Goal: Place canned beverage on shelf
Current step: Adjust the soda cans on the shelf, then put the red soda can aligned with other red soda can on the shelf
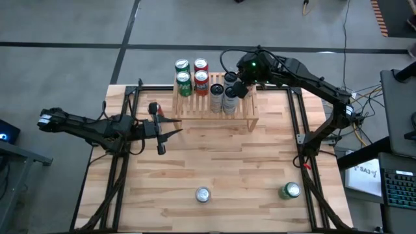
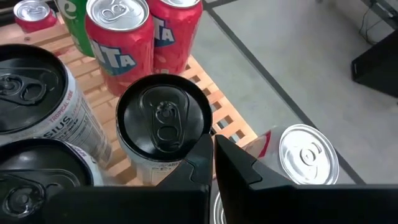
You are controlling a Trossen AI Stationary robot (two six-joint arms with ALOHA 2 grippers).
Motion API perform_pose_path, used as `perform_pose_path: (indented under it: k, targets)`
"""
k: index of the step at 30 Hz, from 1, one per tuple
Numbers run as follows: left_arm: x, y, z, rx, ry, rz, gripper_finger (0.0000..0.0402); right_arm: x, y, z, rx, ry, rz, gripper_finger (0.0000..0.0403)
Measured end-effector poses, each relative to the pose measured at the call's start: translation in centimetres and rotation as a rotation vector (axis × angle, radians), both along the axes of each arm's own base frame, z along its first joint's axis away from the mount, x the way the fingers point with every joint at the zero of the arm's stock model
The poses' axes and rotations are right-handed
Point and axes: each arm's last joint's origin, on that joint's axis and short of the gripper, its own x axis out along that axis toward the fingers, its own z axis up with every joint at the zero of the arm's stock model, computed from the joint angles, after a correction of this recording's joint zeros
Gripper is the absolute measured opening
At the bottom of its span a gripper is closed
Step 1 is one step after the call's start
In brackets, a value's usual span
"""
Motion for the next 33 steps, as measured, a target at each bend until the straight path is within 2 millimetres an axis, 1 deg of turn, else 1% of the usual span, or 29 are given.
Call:
perform_pose_path:
  k: [8,11,14,17,20,22,28,33]
  targets:
    - [0.0,0.0,0.0,-0.016,-0.003,-0.001,0.0125,-0.4,0.2,0.4,-0.003,-0.012,-0.003,0.0009]
    - [0.0,0.0,0.0,-0.037,-0.004,-0.002,0.0125,-0.6,0.8,1.0,-0.017,-0.043,-0.021,0.0009]
    - [0.0,0.0,-0.3,-0.070,0.014,-0.003,0.0125,-0.4,2.0,1.7,-0.075,-0.070,-0.038,0.0009]
    - [0.0,0.0,-0.5,-0.121,0.029,-0.004,0.0125,-0.1,3.6,2.3,-0.104,-0.105,-0.001,0.0009]
    - [0.0,0.0,-0.9,-0.169,0.062,-0.014,0.0125,0.3,5.7,2.7,-0.105,-0.136,0.065,0.0009]
    - [0.0,-0.2,-1.2,-0.195,0.085,-0.049,0.0125,0.5,7.1,2.8,-0.095,-0.148,0.109,0.0009]
    - [0.0,-0.6,-1.3,-0.285,0.102,-0.165,0.0125,1.4,11.7,2.2,-0.053,-0.153,0.241,0.0009]
    - [0.1,-1.2,-1.4,-0.355,0.113,-0.229,0.0125,1.7,15.6,1.3,-0.006,-0.151,0.343,0.0009]
